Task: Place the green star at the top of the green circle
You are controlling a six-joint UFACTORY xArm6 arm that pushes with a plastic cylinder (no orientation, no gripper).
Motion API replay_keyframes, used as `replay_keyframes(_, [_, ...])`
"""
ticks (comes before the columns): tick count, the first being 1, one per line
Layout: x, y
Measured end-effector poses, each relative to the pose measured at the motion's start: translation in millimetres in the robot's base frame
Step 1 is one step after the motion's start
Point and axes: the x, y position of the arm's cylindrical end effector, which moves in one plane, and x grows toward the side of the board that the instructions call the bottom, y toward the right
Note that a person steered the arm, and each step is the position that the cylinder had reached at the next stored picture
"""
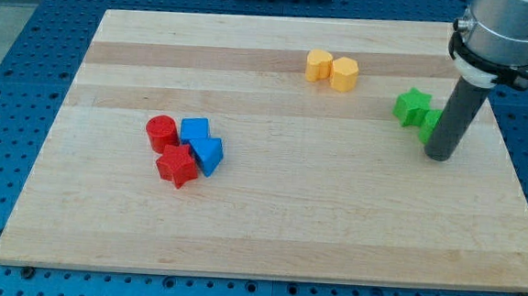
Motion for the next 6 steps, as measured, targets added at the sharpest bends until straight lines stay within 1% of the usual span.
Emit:
replay_keyframes(1, [5.4,-44.9])
replay_keyframes(2, [-11.2,-97.7])
replay_keyframes(3, [-53.4,-98.8])
replay_keyframes(4, [-81.4,-65.2])
replay_keyframes(5, [-83.1,-28.9])
replay_keyframes(6, [-84.1,-19.0])
